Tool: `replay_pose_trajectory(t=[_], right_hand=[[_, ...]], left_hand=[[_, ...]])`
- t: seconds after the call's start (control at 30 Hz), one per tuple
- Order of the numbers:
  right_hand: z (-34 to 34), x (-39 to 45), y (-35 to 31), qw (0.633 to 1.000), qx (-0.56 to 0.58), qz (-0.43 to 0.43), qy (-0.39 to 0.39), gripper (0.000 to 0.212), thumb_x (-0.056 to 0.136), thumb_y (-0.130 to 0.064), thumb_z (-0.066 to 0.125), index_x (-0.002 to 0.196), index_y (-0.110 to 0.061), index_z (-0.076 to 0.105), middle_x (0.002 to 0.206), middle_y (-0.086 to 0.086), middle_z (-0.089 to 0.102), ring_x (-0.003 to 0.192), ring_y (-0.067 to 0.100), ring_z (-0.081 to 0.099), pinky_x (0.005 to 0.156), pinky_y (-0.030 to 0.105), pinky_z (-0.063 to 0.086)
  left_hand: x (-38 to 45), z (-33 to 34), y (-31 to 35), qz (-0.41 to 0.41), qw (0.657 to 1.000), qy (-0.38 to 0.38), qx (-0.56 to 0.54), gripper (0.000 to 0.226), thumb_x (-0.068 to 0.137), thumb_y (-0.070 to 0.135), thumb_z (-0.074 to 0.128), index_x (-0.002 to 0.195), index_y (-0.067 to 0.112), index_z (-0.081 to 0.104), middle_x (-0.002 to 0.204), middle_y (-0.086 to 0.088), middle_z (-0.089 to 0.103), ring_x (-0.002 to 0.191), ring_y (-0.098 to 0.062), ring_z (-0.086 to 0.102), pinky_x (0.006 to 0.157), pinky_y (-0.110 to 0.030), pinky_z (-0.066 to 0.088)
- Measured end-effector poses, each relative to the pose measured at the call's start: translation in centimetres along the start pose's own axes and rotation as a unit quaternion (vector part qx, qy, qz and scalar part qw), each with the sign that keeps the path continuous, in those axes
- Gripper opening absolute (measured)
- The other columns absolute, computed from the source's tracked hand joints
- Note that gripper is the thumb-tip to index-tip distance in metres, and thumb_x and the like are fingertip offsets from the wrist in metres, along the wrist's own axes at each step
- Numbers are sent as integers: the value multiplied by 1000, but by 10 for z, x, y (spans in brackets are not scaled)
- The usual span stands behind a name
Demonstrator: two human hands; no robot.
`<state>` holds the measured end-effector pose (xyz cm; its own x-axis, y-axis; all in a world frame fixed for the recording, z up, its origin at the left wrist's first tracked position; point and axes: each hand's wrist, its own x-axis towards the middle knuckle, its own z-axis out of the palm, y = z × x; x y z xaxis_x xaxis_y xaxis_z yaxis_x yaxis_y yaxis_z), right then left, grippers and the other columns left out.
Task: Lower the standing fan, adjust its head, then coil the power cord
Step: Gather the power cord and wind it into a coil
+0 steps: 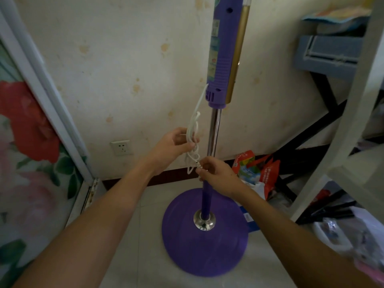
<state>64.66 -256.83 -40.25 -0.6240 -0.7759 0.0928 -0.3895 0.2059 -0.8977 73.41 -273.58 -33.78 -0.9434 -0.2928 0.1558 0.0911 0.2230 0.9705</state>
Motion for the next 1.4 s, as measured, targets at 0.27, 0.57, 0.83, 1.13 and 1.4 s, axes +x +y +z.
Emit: replay_pose_trajectory(t=[0.27,0.57,0.83,1.13,1.4], right_hand=[[8,7,7,994,77,63,50,36,86,-33,78,112,-24,55,97,-1,72,77,7,73,75,28,57],[11,10,7,990,64,40,122,12,93,-17,67,94,-25,57,89,7,70,69,11,69,59,16,55],[10,10,9,987,31,3,160,19,88,-20,73,88,-32,58,79,1,71,73,14,70,60,21,59],[6,8,12,978,33,-6,205,13,81,-37,70,86,-33,60,69,-2,66,60,-2,61,52,9,47],[-3,8,8,976,24,-19,216,29,74,-56,62,91,-32,62,79,-1,69,74,11,66,60,20,56]], left_hand=[[1,6,-8,-2,993,-12,113,37,102,8,45,130,28,57,126,17,63,114,8,57,84,-17,48],[4,11,-16,9,989,-1,150,42,100,-1,43,133,21,55,130,6,62,117,1,55,90,-8,40],[4,11,-21,5,984,18,177,40,99,2,48,134,21,56,135,5,60,123,-4,53,100,-17,38],[-1,6,-32,-36,983,46,174,42,98,-2,47,135,16,54,128,-1,62,113,-10,58,80,-12,45],[-4,5,-38,-54,985,43,161,34,99,7,49,129,24,56,124,3,62,110,-9,60,74,-24,51]])
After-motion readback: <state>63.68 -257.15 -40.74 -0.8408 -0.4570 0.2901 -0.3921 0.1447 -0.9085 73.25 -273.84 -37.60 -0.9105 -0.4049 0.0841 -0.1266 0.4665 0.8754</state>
